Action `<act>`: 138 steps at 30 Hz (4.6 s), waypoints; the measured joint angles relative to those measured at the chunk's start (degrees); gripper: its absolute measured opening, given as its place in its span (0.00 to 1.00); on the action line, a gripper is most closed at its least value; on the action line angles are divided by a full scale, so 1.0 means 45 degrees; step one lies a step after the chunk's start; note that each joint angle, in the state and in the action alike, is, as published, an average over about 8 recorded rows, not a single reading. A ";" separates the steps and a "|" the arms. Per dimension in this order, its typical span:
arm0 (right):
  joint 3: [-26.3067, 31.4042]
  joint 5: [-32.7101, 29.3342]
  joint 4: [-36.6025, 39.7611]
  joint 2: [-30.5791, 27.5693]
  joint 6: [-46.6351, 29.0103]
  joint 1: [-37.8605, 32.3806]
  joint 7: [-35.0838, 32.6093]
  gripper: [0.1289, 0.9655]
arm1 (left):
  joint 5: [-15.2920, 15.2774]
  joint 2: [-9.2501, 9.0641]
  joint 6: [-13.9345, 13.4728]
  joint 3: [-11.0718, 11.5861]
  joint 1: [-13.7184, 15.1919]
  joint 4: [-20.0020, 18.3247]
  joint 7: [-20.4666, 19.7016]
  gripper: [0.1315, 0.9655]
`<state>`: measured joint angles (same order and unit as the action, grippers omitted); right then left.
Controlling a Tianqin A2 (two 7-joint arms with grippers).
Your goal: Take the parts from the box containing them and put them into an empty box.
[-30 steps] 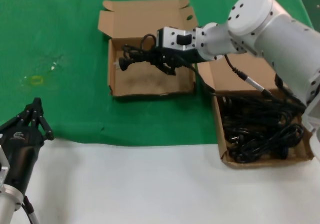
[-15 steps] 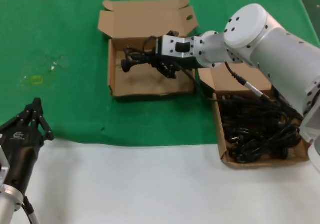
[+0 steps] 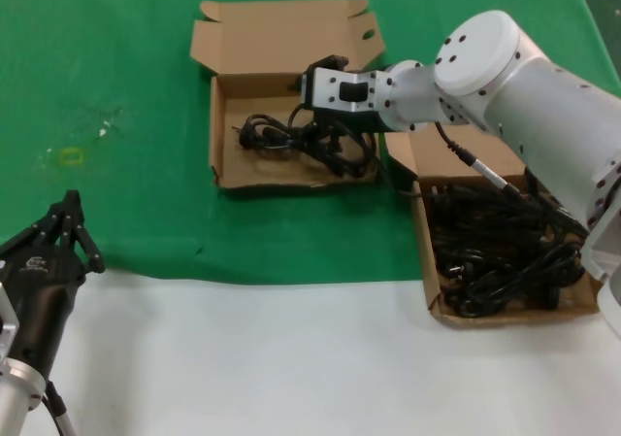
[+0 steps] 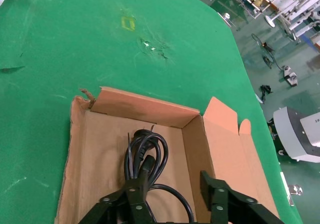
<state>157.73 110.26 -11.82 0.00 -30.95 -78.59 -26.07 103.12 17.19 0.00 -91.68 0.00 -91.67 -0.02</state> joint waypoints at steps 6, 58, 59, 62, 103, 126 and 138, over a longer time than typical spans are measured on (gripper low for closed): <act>0.0000 0.0004 0.0000 0.0000 0.0001 0.0001 -0.0003 0.34 | 0.0000 0.0000 0.0000 0.0000 0.0000 0.0000 0.0000 0.02; -0.8277 -0.0892 -1.0007 -0.2154 0.3879 0.9850 0.3265 1.00 | 0.0002 0.0000 0.0000 0.0000 0.0000 0.0000 0.0005 0.88; -0.8475 -0.0913 -1.0247 -0.2206 0.3972 1.0085 0.3343 1.00 | 0.0002 0.0000 0.0000 0.0000 0.0000 0.0000 0.0006 0.89; -0.9062 -0.0977 -1.0957 -0.2359 0.4247 1.0784 0.3575 1.00 | 0.0002 0.0000 0.0000 0.0000 0.0000 0.0000 0.0009 0.95; -1.4186 -0.1531 -1.7150 -0.3691 0.6647 1.6879 0.5599 1.00 | 0.0004 0.0000 0.0000 0.0001 0.0000 0.0000 0.0003 1.00; -1.4186 -0.1531 -1.7150 -0.3691 0.6647 1.6879 0.5599 1.00 | 0.0004 0.0000 0.0000 0.0000 0.0000 0.0000 0.0004 1.00; -1.4186 -0.1531 -1.7150 -0.3691 0.6647 1.6879 0.5598 1.00 | 0.0004 0.0000 0.0000 0.0000 0.0000 0.0000 0.0004 1.00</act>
<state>93.89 103.37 -88.99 -16.61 -1.04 -2.64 -0.87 103.13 17.19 0.00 -91.67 0.00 -91.67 0.00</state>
